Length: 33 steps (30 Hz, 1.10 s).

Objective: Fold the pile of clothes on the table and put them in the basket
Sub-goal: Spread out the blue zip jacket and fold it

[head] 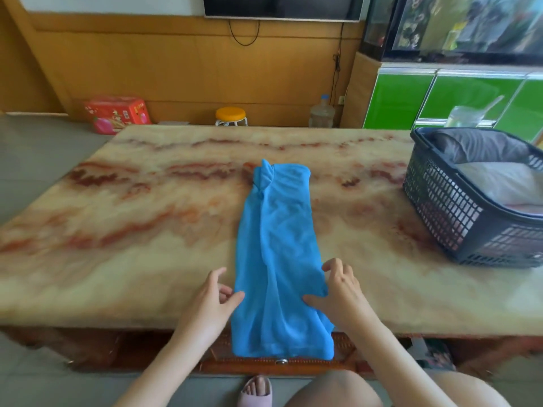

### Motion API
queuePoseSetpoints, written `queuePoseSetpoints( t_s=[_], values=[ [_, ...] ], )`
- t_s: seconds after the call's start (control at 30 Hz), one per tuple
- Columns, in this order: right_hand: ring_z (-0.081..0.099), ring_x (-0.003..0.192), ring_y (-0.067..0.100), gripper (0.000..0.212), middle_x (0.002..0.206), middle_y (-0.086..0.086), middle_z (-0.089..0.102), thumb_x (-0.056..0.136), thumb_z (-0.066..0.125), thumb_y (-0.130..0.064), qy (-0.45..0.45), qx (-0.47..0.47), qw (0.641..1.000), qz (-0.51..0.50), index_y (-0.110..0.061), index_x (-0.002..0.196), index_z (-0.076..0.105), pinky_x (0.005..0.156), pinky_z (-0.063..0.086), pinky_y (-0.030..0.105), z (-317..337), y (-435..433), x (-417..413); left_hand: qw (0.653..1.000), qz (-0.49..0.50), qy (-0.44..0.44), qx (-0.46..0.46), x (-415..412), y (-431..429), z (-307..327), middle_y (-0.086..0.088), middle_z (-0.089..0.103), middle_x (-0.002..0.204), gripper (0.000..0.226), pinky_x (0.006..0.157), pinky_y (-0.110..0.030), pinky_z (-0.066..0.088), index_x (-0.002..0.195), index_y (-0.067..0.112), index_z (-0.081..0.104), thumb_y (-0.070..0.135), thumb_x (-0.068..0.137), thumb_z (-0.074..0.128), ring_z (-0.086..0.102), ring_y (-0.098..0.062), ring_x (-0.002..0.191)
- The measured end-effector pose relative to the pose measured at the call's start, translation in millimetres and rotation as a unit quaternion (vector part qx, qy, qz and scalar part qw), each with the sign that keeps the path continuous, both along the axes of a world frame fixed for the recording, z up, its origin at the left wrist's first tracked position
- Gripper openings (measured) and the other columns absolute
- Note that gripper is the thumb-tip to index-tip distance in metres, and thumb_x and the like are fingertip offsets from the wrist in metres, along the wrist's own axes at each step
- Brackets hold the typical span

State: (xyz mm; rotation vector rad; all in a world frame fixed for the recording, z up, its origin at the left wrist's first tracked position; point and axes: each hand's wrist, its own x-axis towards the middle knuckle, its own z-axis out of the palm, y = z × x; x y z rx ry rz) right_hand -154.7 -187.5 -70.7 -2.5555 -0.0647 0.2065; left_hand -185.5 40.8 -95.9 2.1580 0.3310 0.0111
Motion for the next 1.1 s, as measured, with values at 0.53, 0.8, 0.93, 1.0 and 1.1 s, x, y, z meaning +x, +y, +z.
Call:
queuePoseSetpoints(
  t_s=[0.53,0.8,0.93,1.0,1.1],
  values=[
    [0.047,0.059,0.020,0.043,0.082,0.002,0.041,0.077,0.064,-0.004,0.022,0.189,0.981,0.027,-0.044,0.089,0.055,0.054,0.048,0.032,-11.7,-11.8,-39.6,0.974,-0.009,-0.006,-0.227,-33.2,-6.3,-0.6,-0.005,0.056,0.082,0.025,0.065,-0.035,0.042,0.095,0.041,0.067,0.019,0.092,0.055,0.052,-0.025,0.072],
    [0.051,0.066,0.011,0.048,0.073,-0.005,0.055,0.072,0.067,-0.006,0.051,0.137,0.987,0.068,-0.048,0.096,0.062,0.064,0.045,0.026,-18.1,-12.0,-55.1,0.976,-0.151,0.026,-0.157,-48.8,6.5,1.5,0.005,0.069,0.100,0.025,0.087,-0.026,0.045,0.099,0.037,0.070,0.016,0.086,0.066,0.064,-0.014,0.095],
    [0.047,0.058,0.012,0.035,0.062,0.001,0.043,0.082,0.063,-0.007,0.067,0.178,0.979,0.068,-0.040,0.091,0.070,0.058,0.044,0.030,-15.9,-16.7,-57.1,0.975,-0.183,0.021,-0.127,-43.9,13.1,4.8,-0.002,0.070,0.097,0.015,0.087,-0.027,0.041,0.096,0.036,0.072,0.034,0.083,0.065,0.060,-0.012,0.092],
    [0.067,0.072,0.019,0.031,0.083,0.012,0.061,0.088,0.057,0.000,0.112,0.272,0.953,0.069,-0.025,0.093,0.072,0.062,0.056,0.036,-7.8,-15.8,-58.2,0.974,-0.185,0.024,-0.125,-40.1,17.5,10.6,-0.009,0.068,0.095,0.018,0.081,-0.027,0.041,0.094,0.034,0.073,0.039,0.081,0.063,0.057,-0.018,0.084],
    [0.072,0.074,0.021,0.024,0.099,0.015,0.067,0.089,0.055,0.007,0.135,0.371,0.919,0.018,-0.010,0.095,0.070,0.058,0.058,0.033,12.4,-12.2,-47.0,0.965,-0.176,0.027,-0.194,-27.4,16.7,26.0,0.002,0.068,0.092,0.013,0.074,-0.018,0.043,0.092,0.022,0.074,0.018,0.091,0.061,0.058,-0.007,0.082]
  ],
)
